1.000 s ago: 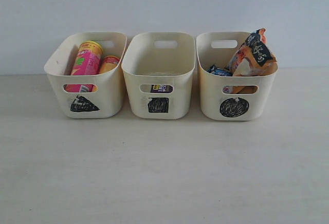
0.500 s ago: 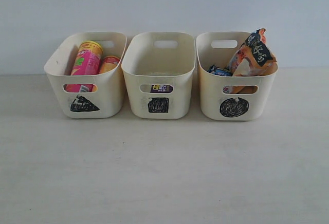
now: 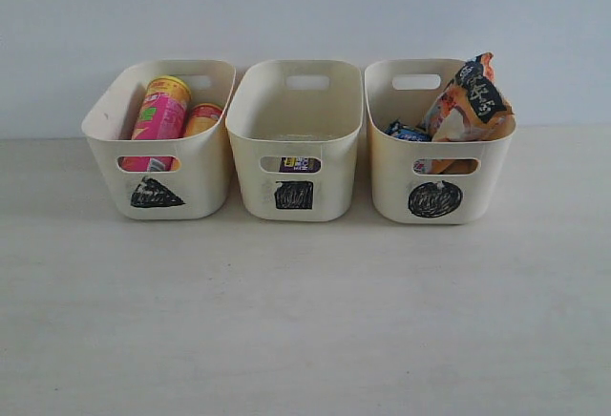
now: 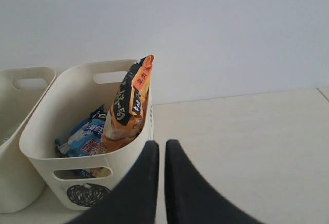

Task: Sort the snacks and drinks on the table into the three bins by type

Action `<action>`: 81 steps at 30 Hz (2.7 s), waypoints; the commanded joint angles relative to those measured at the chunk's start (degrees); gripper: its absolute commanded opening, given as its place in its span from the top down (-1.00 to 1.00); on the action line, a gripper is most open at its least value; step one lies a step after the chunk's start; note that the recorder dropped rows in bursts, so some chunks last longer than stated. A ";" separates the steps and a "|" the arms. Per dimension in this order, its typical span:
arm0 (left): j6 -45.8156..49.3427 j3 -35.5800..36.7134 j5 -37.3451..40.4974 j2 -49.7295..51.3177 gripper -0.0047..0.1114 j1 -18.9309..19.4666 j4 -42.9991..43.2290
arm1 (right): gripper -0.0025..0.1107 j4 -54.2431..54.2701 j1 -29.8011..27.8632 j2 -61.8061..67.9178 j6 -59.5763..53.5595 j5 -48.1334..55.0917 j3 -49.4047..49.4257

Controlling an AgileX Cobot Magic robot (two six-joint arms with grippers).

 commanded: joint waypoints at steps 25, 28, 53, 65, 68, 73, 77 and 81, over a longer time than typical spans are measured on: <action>0.24 0.19 0.14 -0.23 0.84 0.23 0.10 | 0.93 -5.94 -0.27 -38.90 -4.11 3.42 20.95; 0.24 0.19 0.14 -0.23 0.84 0.23 0.10 | 0.93 -5.94 -0.27 -41.85 -4.11 1.89 27.27; 0.24 0.19 0.02 -0.23 0.84 0.22 0.10 | 0.93 -4.70 -0.24 -54.14 -2.39 22.51 32.63; 0.24 0.19 0.02 -0.23 0.84 0.22 0.10 | 0.93 -4.44 -0.24 -54.14 -1.72 23.27 32.63; 0.24 0.19 0.02 -0.23 0.84 0.22 0.10 | 0.93 -4.44 -0.24 -54.14 -1.72 23.27 32.63; 0.24 0.19 0.02 -0.23 0.84 0.22 0.10 | 0.93 -4.44 -0.24 -54.14 -1.72 23.27 32.63; 0.24 0.19 0.02 -0.23 0.84 0.22 0.10 | 0.93 -4.44 -0.24 -54.14 -1.72 23.27 32.63; 0.24 0.19 0.02 -0.23 0.84 0.22 0.10 | 0.93 -4.44 -0.24 -54.14 -1.72 23.27 32.63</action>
